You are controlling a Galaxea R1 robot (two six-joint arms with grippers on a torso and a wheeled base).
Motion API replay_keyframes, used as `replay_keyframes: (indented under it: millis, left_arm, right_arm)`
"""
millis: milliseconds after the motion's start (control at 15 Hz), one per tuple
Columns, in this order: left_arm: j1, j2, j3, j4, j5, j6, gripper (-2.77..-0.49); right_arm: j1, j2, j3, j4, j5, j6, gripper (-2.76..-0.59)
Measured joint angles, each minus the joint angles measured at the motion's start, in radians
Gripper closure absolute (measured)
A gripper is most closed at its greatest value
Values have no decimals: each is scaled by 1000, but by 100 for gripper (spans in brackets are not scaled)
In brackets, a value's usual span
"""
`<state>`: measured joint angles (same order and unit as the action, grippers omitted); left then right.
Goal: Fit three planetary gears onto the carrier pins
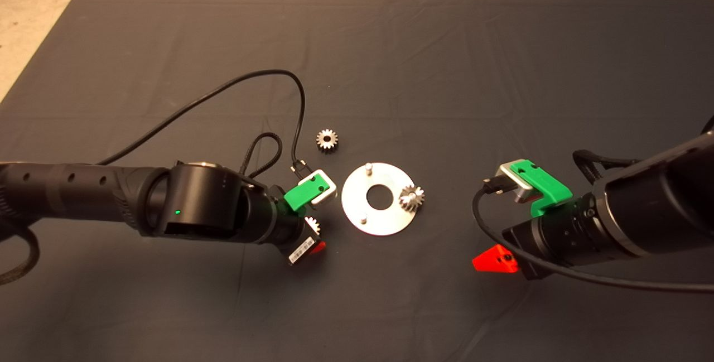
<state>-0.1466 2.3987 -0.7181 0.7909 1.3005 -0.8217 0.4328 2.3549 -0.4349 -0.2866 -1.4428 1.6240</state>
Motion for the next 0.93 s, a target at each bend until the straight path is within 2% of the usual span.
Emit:
replay_keyframes:
  millis: [133, 200, 333, 400, 467, 800, 933]
  left_arm:
    - [1, 0, 0, 1, -1, 0, -179]
    - [9, -1, 0, 16, -1, 0, -177]
    - [44, -3, 0, 40, -2, 0, -166]
    - [55, -3, 0, 42, -2, 0, -166]
    - [55, -4, 0, 45, -2, 0, -166]
    - [55, -15, 0, 52, -2, 1, -135]
    - [55, -14, 0, 59, -2, 9, -135]
  right_arm:
    - [0, 0, 0, 0, 0, 0, -234]
    - [0, 0, 0, 0, 0, 0, -234]
    - [0, 0, 0, 0, -1, 0, -234]
    - [0, 0, 0, 0, -1, 0, -234]
    - [0, 0, 0, 0, -1, 0, -234]
    - [0, 0, 0, 1, 0, 0, -234]
    - [0, 0, 0, 1, 0, 0, -234]
